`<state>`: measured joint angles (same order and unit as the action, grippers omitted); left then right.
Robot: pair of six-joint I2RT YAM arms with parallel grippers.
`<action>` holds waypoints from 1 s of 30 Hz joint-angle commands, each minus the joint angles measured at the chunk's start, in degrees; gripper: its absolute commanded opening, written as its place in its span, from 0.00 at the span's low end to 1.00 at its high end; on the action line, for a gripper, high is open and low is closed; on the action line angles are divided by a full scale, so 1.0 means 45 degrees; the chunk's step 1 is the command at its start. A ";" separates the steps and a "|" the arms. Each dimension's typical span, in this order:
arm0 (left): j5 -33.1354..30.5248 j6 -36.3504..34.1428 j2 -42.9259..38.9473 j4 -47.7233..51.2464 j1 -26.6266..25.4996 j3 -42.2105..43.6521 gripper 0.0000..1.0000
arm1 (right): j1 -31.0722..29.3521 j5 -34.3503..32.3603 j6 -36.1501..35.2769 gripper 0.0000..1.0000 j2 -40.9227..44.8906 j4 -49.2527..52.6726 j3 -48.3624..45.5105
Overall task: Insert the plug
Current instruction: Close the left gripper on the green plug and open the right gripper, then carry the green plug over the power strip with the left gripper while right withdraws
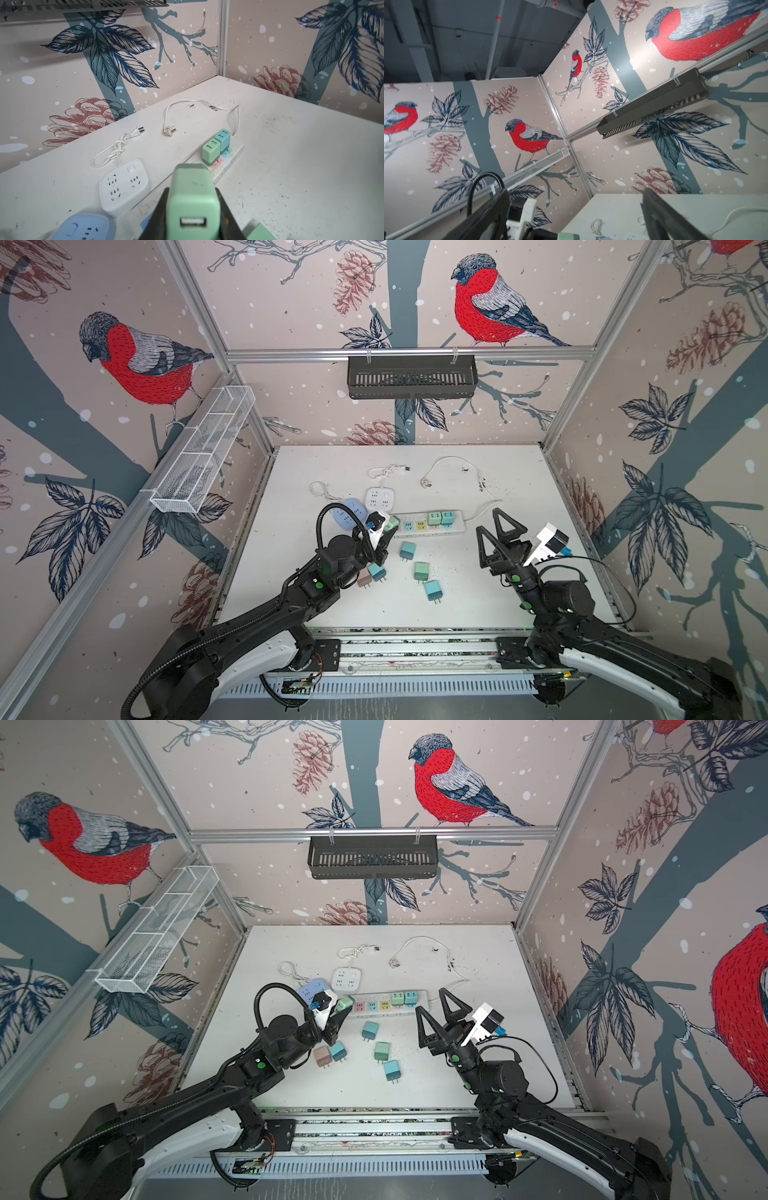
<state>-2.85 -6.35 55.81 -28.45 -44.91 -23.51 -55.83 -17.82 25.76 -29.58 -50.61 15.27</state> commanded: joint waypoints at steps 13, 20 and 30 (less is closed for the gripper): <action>0.1949 -0.4587 0.2681 0.0871 0.0025 -0.1045 0.00 | 0.0513 -0.3030 0.3744 1.00 0.0017 0.4997 0.2054; 0.2348 -0.6315 0.3536 0.2161 0.0124 -0.1904 0.00 | 0.1536 -0.2025 0.4164 1.00 -0.0047 0.5919 0.2243; 0.4026 -0.7642 0.5132 0.3272 0.0995 -0.3023 0.00 | 0.1805 -0.0731 0.0234 1.00 0.1101 0.4518 0.0839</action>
<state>12.27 -37.28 77.14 -16.45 -40.75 -34.94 -48.07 -23.22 36.38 -25.87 -25.08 21.74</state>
